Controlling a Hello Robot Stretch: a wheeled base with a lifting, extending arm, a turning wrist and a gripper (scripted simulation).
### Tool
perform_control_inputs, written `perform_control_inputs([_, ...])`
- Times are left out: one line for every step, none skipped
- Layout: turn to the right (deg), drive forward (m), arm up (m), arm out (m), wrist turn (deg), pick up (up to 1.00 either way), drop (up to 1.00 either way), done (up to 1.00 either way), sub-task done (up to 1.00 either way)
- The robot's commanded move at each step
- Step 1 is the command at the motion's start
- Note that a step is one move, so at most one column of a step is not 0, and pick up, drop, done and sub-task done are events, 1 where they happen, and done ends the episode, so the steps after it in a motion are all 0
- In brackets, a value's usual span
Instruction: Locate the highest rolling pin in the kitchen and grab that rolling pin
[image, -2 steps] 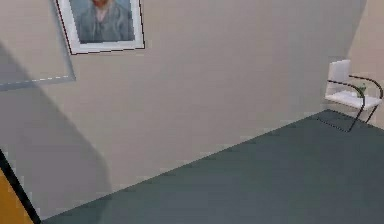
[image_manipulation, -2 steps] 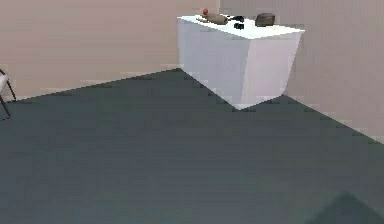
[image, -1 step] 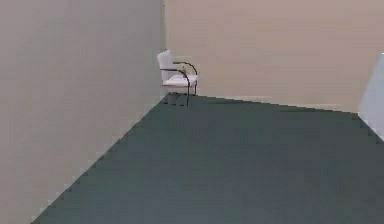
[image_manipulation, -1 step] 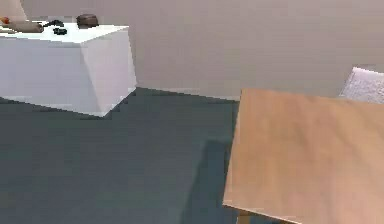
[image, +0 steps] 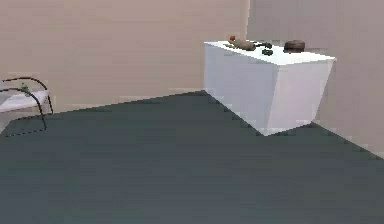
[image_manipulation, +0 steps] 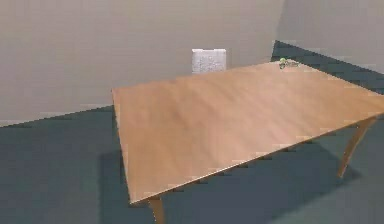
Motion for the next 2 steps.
perform_control_inputs([0.0, 0.65, 0.00, 0.00, 0.0, 0.00, 0.00, 0.00, 0.00])
perform_control_inputs([12.0, 0.00, 0.00, 0.00, 0.0, 0.00, 0.00, 0.00, 0.00])
